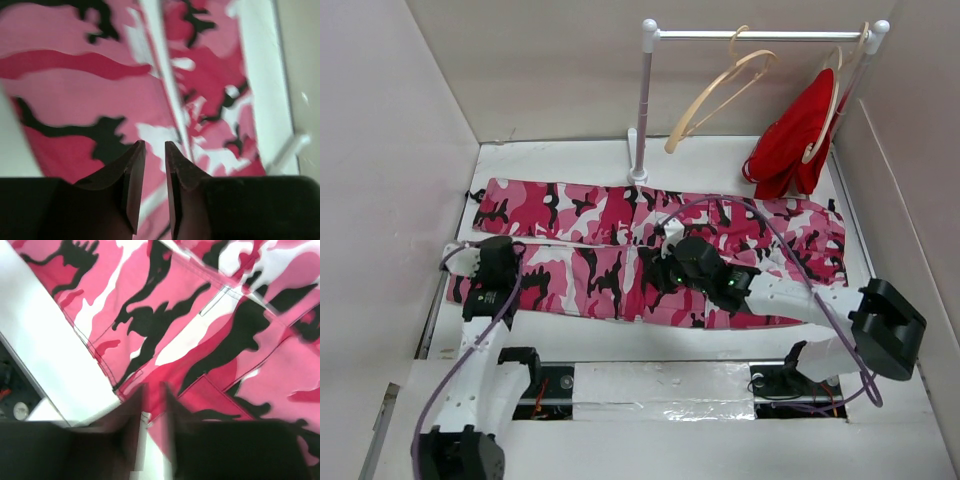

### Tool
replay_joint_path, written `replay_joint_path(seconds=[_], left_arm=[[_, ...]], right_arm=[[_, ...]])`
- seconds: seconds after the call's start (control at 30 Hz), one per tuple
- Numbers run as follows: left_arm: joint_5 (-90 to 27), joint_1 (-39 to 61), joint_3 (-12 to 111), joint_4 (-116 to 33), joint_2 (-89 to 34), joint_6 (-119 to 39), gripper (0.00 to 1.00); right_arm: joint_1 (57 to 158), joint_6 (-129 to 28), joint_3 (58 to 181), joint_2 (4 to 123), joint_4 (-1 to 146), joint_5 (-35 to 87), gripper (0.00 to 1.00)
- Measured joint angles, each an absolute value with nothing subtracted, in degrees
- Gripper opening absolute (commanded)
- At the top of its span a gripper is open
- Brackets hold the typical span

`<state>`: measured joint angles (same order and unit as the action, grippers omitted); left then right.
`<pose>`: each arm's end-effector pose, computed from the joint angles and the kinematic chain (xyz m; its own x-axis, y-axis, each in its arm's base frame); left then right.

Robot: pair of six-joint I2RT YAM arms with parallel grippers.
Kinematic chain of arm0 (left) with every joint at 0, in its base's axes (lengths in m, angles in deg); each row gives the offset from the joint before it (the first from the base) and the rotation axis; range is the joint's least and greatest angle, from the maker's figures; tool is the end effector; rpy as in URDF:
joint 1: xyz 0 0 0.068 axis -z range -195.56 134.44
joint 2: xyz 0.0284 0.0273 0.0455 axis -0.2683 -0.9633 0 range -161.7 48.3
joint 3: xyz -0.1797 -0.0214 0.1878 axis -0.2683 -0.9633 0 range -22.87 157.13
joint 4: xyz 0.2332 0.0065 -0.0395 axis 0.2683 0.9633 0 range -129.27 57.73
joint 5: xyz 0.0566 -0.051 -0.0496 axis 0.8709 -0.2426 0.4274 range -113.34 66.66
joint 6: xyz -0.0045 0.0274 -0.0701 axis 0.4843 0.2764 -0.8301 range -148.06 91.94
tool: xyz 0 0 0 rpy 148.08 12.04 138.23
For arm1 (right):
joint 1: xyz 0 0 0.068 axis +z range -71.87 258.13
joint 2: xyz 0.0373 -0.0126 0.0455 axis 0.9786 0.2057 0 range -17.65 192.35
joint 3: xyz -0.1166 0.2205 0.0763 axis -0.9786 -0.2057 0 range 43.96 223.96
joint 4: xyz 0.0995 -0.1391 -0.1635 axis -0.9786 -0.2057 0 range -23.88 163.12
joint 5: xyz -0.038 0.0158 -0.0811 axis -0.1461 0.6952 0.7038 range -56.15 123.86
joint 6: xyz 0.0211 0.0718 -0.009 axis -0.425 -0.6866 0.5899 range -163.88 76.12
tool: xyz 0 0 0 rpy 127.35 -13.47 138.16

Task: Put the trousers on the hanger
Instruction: Flatten out the trousers at the center of the board, then fold the trousers at the center of the board.

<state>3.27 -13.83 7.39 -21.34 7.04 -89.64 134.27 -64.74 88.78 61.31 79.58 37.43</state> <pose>0.1719 0.0233 0.2333 0.0907 -0.7894 -0.6071 -0.5989 0.4438 -0.6666 0.1749 0.2535 0.2238 -0.5261 -0.1462 -0.8378 -0.6535 0.6999 0.2882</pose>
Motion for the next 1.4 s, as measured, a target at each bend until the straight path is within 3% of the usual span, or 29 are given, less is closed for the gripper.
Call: replay_joint_path(seconds=[0.07, 0.17, 0.2, 0.27, 0.3, 0.37, 0.4, 0.47, 0.67, 0.77, 0.87, 0.9, 0.93, 1.1, 1.4], left_arm=[[0.7, -20.9, 7.3, -19.3, 5.9, -89.2, 0.13], [-2.0, -30.6, 7.4, -17.2, 2.0, -88.3, 0.19], [-2.5, -34.2, 7.7, -16.4, 0.0, -87.5, 0.31], [-3.7, -39.9, 8.6, -15.2, -5.2, -86.0, 0.42], [-4.1, -42.2, 9.1, -14.6, -7.8, -85.5, 0.58], [-4.1, -44.8, 10.0, -13.1, -11.8, -84.8, 0.72], [-4.0, -45.2, 10.2, -12.7, -13.0, -84.9, 0.78], [-4.0, -45.6, 10.3, -12.0, -14.3, -84.9, 0.79], [-3.8, -46.0, 10.3, -12.8, -17.0, -84.5, 0.68], [-3.8, -46.0, 10.0, -14.2, -18.7, -84.5, 0.57], [-3.7, -46.0, 8.9, -16.7, -19.2, -84.6, 0.31], [-4.0, -46.0, 8.5, -18.1, -19.3, -84.3, 0.06], [-4.2, -46.0, 7.9, -19.1, -19.3, -84.6, 0.00], [-8.2, -45.1, 6.4, -23.2, -16.0, -82.3, 0.00], [-17.1, -43.2, 8.8, -24.2, 12.7, -78.2, 0.00]], right_arm=[[133.5, -64.0, 87.6, 59.3, 80.4, 36.6, 0.00], [131.9, -63.1, 85.3, 56.8, 80.0, 36.0, 0.01], [131.4, -63.0, 84.7, 56.1, 79.7, 36.1, 0.07], [130.1, -62.8, 83.3, 54.5, 79.6, 36.2, 0.12], [129.3, -62.8, 82.7, 53.6, 79.5, 36.2, 0.15], [127.8, -62.8, 81.8, 52.3, 79.6, 36.0, 0.18], [127.0, -62.8, 81.6, 51.8, 79.6, 35.7, 0.19], [125.5, -62.9, 81.4, 51.3, 79.6, 35.0, 0.19], [123.1, -63.1, 80.1, 49.9, 80.1, 32.2, 0.20], [122.8, -63.1, 79.6, 49.8, 80.1, 31.3, 0.21], [122.7, -63.1, 79.6, 49.8, 80.1, 30.8, 0.21], [122.5, -63.1, 79.4, 49.7, 80.3, 30.7, 0.21], [122.3, -63.1, 79.2, 49.5, 80.4, 30.6, 0.21], [119.8, -63.5, 77.4, 47.9, 81.2, 30.6, 0.19], [109.5, -67.4, 72.1, 43.1, 80.9, 32.3, 0.21]])
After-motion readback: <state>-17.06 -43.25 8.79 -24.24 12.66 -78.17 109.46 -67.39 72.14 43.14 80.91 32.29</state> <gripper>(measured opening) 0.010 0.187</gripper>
